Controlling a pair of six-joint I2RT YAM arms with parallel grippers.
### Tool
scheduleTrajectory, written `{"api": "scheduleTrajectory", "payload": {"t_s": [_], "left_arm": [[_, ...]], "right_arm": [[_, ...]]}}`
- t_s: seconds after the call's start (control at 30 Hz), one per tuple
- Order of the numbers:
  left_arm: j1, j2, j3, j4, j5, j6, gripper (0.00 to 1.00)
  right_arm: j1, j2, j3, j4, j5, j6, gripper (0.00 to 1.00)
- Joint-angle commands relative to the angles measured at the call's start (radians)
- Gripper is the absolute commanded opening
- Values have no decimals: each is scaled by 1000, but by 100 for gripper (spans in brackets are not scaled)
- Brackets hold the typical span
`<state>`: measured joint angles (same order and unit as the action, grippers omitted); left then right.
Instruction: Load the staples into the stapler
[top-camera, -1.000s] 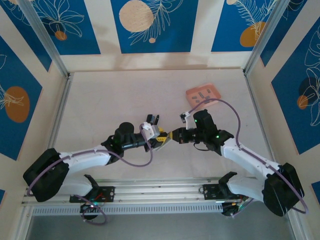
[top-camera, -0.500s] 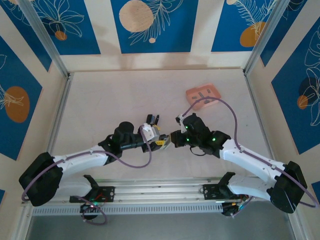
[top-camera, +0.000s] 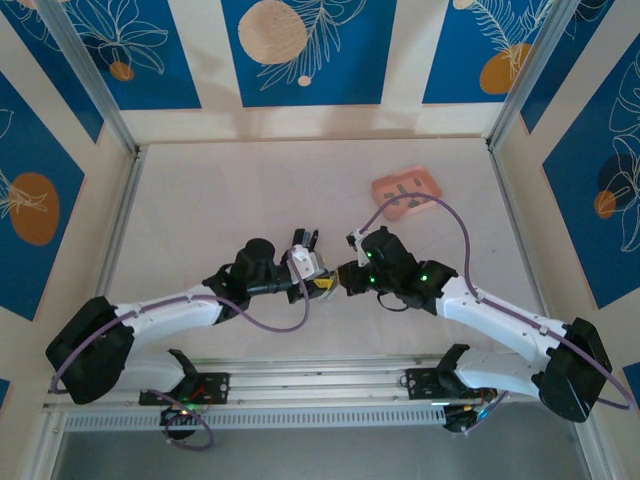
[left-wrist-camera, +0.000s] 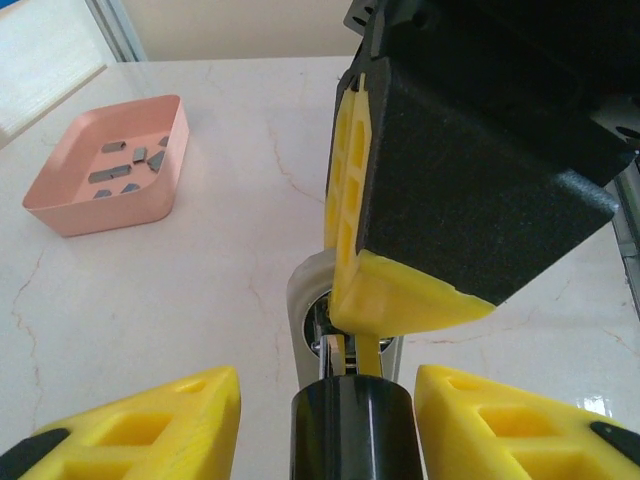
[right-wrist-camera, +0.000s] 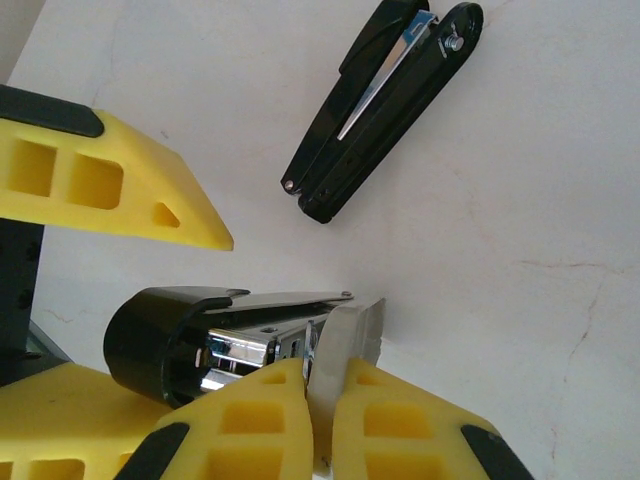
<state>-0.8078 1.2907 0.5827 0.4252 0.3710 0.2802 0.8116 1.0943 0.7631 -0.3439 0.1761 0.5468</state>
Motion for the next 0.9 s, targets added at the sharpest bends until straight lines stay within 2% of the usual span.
{"api": "scheduleTrajectory", "payload": {"t_s": [0.0, 0.2, 0.37, 0.67, 0.87], "left_arm": [[-1, 11, 30, -12, 33, 14, 46], [0, 1, 24, -11, 36, 10, 24], [6, -51, 24, -63, 30, 17, 14], [79, -231, 28, -164, 64, -9, 12], [110, -330, 61, -187, 70, -64, 12]], "right_arm": [[3, -37, 35, 80, -39, -20, 0], [-18, -43, 28, 87, -68, -24, 0], [-115, -71, -26, 108, -167, -5, 0], [-465, -53, -222, 219, -480, 97, 0], [-582, -10, -308, 291, -556, 158, 0]]}}
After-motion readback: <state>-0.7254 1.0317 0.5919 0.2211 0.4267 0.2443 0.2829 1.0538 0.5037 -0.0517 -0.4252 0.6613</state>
